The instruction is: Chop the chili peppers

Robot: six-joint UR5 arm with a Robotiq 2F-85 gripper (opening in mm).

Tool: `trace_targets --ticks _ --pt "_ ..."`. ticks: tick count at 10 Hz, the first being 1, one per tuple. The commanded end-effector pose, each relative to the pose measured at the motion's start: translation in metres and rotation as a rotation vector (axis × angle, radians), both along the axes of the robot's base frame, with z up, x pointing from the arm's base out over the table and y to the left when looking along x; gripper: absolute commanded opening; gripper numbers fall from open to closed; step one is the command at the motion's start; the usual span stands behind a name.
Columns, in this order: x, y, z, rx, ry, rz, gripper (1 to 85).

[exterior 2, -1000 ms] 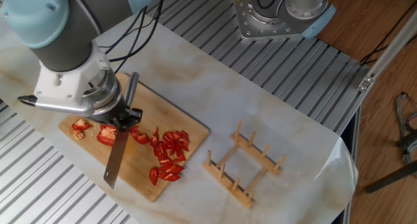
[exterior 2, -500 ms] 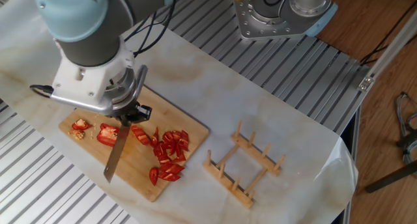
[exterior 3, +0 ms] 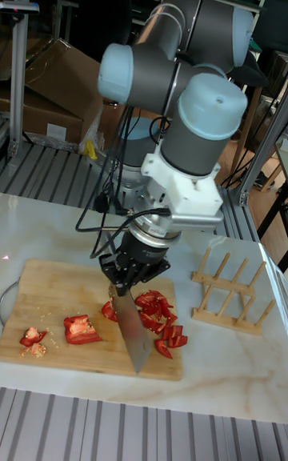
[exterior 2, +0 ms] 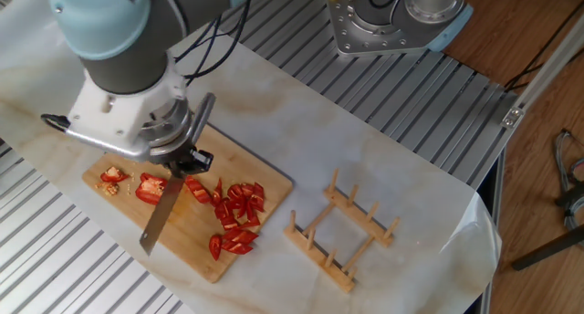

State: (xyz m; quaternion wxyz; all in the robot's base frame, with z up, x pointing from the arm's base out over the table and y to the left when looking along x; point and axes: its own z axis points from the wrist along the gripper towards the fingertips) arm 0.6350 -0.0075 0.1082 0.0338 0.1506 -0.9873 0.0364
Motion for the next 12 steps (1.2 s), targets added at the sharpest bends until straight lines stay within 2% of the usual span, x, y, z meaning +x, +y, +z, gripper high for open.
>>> trace_targets --ticks 1,3,5,8,10,12 --pt "0.006 -0.001 -0.014 0.066 0.000 -0.159 1.3" --pt "0.003 -0.003 -0.015 0.055 0.005 -0.237 1.3" --pt "0.004 0.004 -0.013 0.069 0.005 -0.263 1.3" --pt "0.000 0.012 -0.008 0.063 0.019 -0.319 1.3" --pt "0.005 0.005 -0.009 0.054 -0.021 -0.383 1.3" --pt "0.003 0.006 -0.009 0.070 -0.033 -0.448 1.3"
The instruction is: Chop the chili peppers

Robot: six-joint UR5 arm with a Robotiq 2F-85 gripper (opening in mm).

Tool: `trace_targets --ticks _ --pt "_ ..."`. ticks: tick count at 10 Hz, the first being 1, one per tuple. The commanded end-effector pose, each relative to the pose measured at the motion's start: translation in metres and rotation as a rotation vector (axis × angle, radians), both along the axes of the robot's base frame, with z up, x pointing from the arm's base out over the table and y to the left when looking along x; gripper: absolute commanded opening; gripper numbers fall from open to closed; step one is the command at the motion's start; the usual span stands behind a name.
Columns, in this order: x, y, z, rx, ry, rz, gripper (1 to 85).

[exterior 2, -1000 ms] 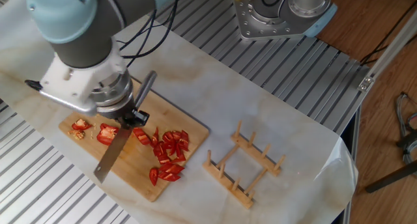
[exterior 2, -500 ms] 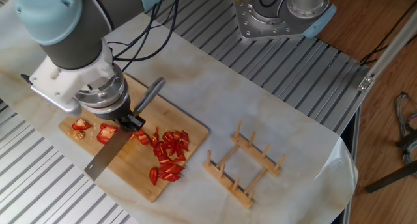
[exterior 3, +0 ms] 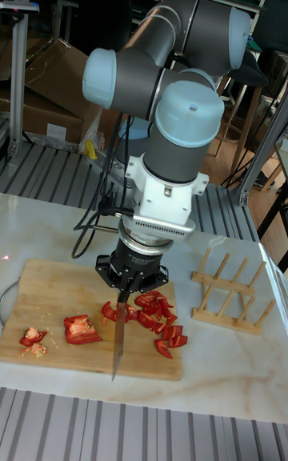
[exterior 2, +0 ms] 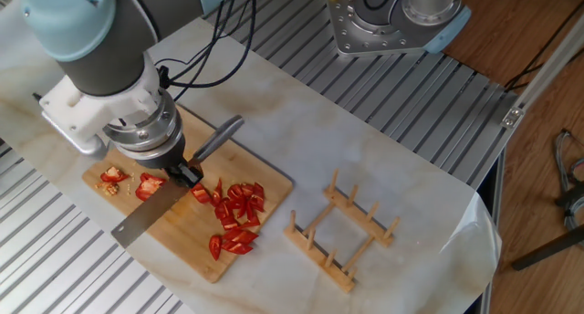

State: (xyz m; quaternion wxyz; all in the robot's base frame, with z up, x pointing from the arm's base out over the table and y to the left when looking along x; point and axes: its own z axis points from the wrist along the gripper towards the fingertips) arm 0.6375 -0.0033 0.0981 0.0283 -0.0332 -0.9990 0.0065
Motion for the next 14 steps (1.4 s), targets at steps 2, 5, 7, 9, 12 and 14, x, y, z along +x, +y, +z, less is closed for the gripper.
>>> trace_targets --ticks 2,5,7,9,12,14 --pt "-0.002 0.003 0.002 0.004 -0.040 -0.103 1.3" --pt "-0.010 0.004 -0.002 -0.002 -0.039 -0.097 1.3" --pt "-0.011 0.005 -0.018 -0.004 -0.039 -0.092 1.3" --pt "-0.017 0.003 -0.019 -0.017 -0.018 -0.090 1.3" --pt "-0.018 -0.004 -0.022 -0.022 -0.019 -0.076 1.3" --pt "-0.018 0.000 -0.023 -0.009 -0.019 -0.083 1.3"
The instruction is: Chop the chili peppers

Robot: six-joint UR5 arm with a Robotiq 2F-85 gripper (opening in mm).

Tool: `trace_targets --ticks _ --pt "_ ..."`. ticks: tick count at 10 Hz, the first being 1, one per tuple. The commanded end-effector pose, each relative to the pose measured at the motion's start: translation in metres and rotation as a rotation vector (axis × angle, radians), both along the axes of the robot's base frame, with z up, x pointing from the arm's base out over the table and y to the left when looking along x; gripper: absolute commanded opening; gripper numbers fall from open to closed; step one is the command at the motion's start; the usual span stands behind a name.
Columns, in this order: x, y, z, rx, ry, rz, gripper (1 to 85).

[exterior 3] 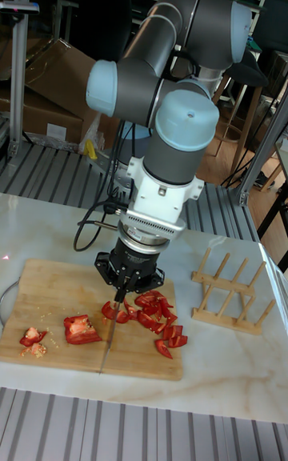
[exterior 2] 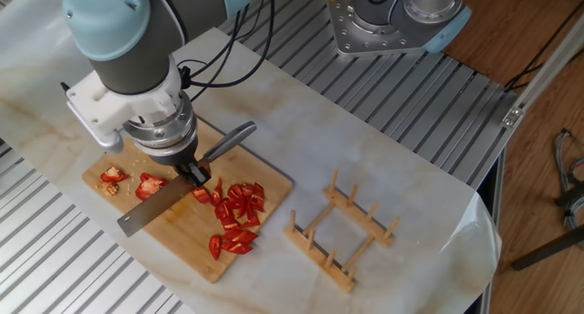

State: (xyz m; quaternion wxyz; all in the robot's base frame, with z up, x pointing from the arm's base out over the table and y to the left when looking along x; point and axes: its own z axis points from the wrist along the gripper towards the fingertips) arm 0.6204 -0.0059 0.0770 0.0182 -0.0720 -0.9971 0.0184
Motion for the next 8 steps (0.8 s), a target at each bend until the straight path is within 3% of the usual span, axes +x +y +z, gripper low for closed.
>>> trace_targets --ticks 1,8 --pt "-0.0003 0.0033 -0.0015 0.021 -0.002 -0.009 1.3" --pt "-0.0003 0.0069 -0.0046 0.024 -0.002 -0.012 1.3"
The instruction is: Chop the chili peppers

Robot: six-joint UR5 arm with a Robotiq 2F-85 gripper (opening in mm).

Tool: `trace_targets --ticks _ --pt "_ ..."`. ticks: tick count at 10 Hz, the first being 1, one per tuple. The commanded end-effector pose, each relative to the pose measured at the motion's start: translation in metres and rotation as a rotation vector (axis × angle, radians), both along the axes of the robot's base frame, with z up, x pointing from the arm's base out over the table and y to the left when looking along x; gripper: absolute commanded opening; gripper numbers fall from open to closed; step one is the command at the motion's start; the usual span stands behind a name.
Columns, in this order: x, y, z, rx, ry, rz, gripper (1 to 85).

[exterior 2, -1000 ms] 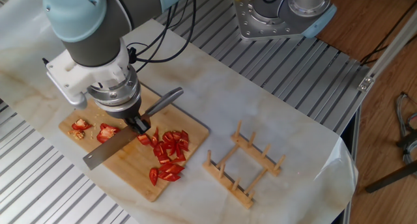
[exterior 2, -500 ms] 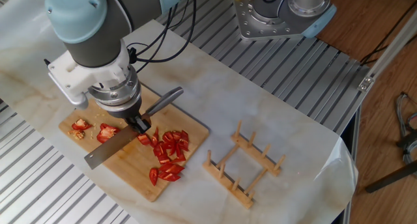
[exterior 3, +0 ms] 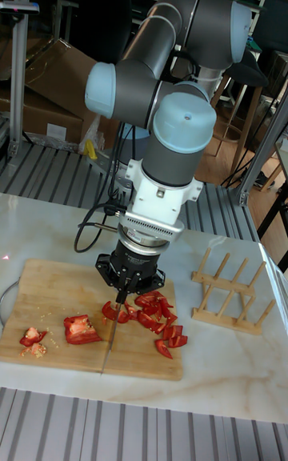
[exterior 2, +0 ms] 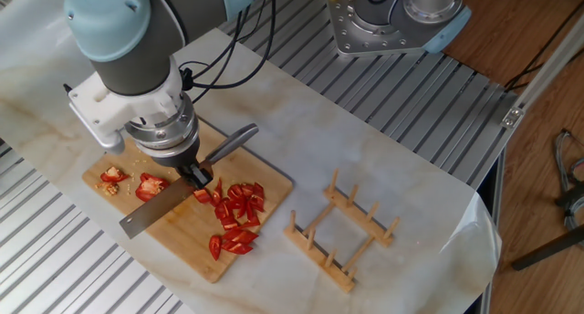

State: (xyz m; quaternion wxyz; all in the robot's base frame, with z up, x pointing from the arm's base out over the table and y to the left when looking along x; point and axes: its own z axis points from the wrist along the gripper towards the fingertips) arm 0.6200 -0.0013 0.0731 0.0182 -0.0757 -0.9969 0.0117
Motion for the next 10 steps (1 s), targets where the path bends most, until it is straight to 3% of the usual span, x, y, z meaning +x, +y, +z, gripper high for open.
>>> trace_targets --ticks 1,7,10 --pt "0.0011 0.0016 -0.0016 0.012 -0.005 0.000 1.3" --pt "0.0052 0.0033 -0.0085 0.005 -0.014 0.008 1.3" --pt "0.0099 -0.0031 -0.0059 -0.015 -0.001 0.078 1.3"
